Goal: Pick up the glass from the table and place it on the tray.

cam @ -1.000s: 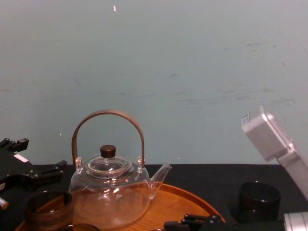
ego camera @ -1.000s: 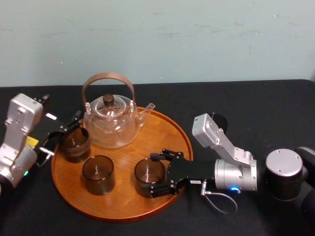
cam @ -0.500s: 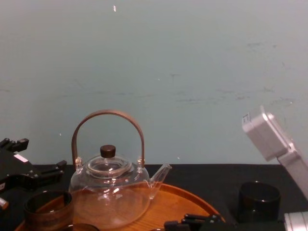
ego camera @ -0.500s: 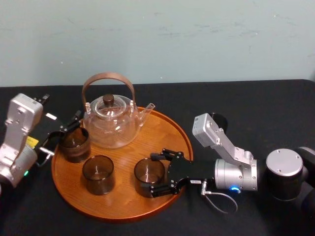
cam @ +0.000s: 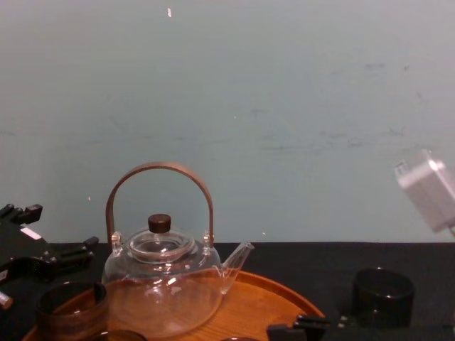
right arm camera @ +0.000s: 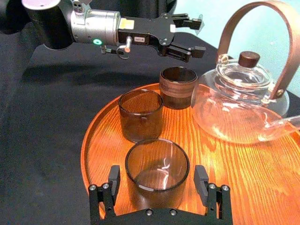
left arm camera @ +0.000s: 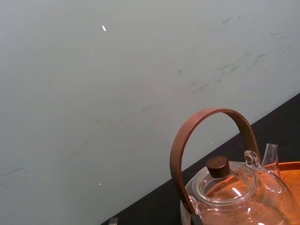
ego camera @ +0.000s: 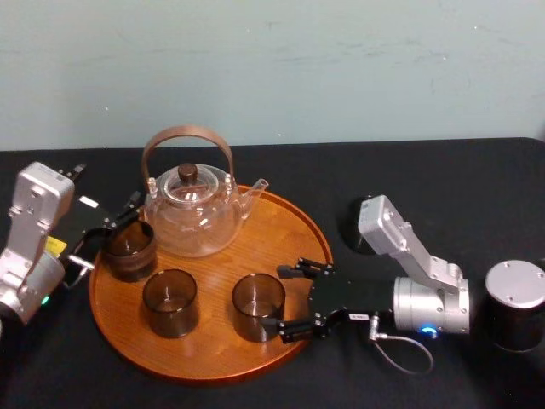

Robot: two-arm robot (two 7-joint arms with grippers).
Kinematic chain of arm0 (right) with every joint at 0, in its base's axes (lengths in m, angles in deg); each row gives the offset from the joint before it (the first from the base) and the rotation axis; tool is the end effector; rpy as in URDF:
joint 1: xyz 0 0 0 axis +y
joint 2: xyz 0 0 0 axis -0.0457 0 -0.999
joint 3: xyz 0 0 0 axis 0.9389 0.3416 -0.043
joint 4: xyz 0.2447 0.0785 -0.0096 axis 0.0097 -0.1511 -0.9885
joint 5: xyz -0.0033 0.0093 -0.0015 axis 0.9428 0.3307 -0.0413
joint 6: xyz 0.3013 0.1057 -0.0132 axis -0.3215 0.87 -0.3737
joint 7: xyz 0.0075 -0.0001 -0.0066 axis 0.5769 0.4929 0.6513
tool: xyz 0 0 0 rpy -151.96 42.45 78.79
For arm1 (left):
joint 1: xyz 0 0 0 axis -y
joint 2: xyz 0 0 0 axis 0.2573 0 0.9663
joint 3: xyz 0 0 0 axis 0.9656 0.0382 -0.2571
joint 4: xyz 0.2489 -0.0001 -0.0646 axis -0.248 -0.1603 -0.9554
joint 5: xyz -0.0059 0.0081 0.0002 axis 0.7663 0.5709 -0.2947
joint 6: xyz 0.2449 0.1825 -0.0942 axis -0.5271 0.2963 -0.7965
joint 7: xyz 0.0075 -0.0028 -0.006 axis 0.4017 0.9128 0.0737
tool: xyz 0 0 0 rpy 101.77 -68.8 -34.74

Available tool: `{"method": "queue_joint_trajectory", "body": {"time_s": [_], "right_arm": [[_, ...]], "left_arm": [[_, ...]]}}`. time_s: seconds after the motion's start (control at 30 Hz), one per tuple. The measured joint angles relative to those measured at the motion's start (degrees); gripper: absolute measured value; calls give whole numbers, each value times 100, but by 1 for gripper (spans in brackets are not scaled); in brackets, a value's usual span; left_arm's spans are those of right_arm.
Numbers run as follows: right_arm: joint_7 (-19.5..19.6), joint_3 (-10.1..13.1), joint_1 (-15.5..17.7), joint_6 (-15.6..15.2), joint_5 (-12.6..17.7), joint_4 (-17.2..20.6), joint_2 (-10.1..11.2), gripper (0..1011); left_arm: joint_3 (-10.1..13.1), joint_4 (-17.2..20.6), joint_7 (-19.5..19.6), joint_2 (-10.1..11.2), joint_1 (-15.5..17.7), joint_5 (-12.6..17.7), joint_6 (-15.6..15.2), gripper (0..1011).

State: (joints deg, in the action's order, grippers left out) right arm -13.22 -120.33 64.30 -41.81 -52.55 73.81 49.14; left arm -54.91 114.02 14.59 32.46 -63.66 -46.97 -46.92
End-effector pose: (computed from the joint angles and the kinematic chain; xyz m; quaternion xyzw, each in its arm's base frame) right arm 0.3914 0.0079 -0.2794 -0.1477 0.0095 -0.1508 0.9774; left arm 0.3630 0.0611 -0.2777 0.1415 -0.1324 0.5799 0.7913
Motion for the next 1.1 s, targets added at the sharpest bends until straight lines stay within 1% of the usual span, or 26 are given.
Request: {"method": "queue_joint_trajectory", "body": {"time_s": [0.1,0.17,0.27,0.3,0.37,0.4,0.47,0.5,0.6,0.73,0.93,1.0,1.03,1.1], "right_arm": [[-20,29,58,-2,44,85,90,1002],[-57,68,136,3,101,198,217,1002],[-92,101,202,20,145,295,330,1002],[-116,127,246,38,174,361,408,1002],[-146,157,295,70,210,439,492,1002],[-170,195,348,107,253,512,578,1002],[-180,239,405,151,298,588,664,1002],[-182,296,468,196,350,672,749,1002],[-179,390,562,260,429,786,865,1002],[-107,584,744,366,577,982,1048,1002],[42,799,940,422,699,1110,1201,1002],[180,931,1063,421,747,1156,1274,1002],[180,931,1063,421,747,1156,1274,1002],[316,1046,1156,393,776,1179,1318,1002]], "left_arm": [[0,0,0,0,0,0,0,1001],[0,0,0,0,0,0,0,1001],[0,0,0,0,0,0,0,1001],[0,0,0,0,0,0,0,1001],[0,0,0,0,0,0,0,1001],[0,0,0,0,0,0,0,1001],[0,0,0,0,0,0,0,1001],[0,0,0,0,0,0,0,1002],[0,0,0,0,0,0,0,1001],[0,0,0,0,0,0,0,1001],[0,0,0,0,0,0,0,1001],[0,0,0,0,0,0,0,1001],[0,0,0,0,0,0,0,1001],[0,0,0,0,0,0,0,1001]]}}
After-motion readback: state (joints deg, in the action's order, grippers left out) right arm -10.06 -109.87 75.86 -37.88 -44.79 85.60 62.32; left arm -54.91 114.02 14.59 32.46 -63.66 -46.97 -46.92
